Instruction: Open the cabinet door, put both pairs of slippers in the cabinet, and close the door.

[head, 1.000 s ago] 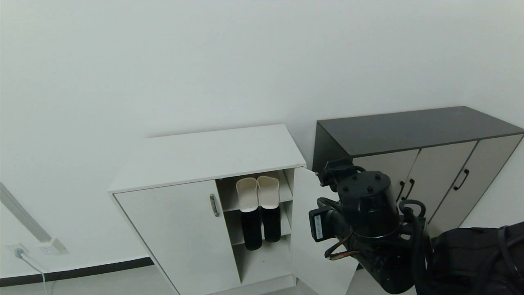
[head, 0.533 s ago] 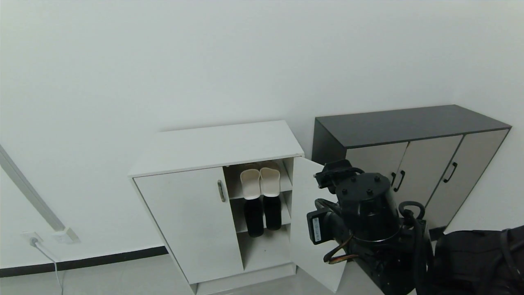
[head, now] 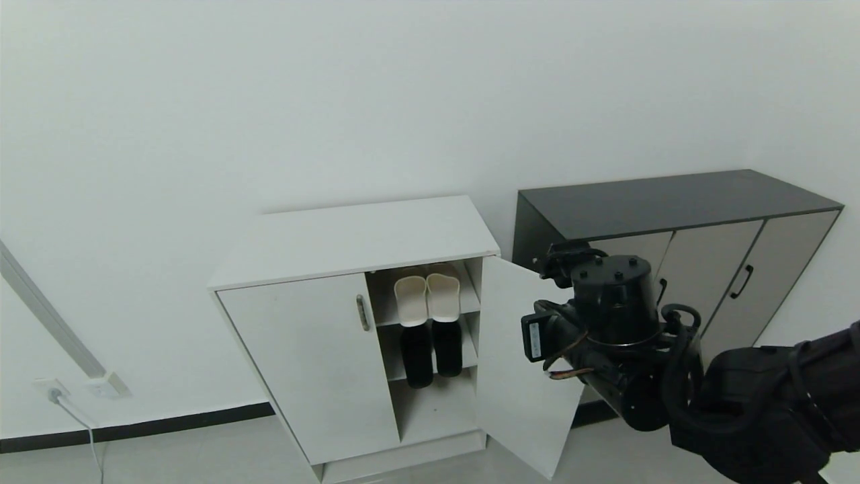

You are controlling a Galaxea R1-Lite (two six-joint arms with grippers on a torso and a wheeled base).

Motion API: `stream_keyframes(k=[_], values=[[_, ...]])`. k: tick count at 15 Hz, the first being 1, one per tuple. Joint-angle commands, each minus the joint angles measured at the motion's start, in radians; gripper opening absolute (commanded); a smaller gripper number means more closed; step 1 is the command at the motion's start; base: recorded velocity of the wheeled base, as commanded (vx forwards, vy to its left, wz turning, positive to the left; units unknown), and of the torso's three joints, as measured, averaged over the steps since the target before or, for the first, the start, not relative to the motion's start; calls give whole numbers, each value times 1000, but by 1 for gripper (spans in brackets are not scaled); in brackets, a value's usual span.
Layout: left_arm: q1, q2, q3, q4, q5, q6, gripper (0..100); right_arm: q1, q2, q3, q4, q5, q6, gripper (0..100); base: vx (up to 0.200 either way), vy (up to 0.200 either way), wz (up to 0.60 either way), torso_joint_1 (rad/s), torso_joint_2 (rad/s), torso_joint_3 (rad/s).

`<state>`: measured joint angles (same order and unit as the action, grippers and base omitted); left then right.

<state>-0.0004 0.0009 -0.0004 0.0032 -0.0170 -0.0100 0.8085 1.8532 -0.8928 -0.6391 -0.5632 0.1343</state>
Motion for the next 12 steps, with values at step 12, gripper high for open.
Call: stream_keyframes(k=[12], values=[[0,-1,-1,0,0,1,0,-272,196,-308,92,149,-1,0,0,0,0,0,0,0]])
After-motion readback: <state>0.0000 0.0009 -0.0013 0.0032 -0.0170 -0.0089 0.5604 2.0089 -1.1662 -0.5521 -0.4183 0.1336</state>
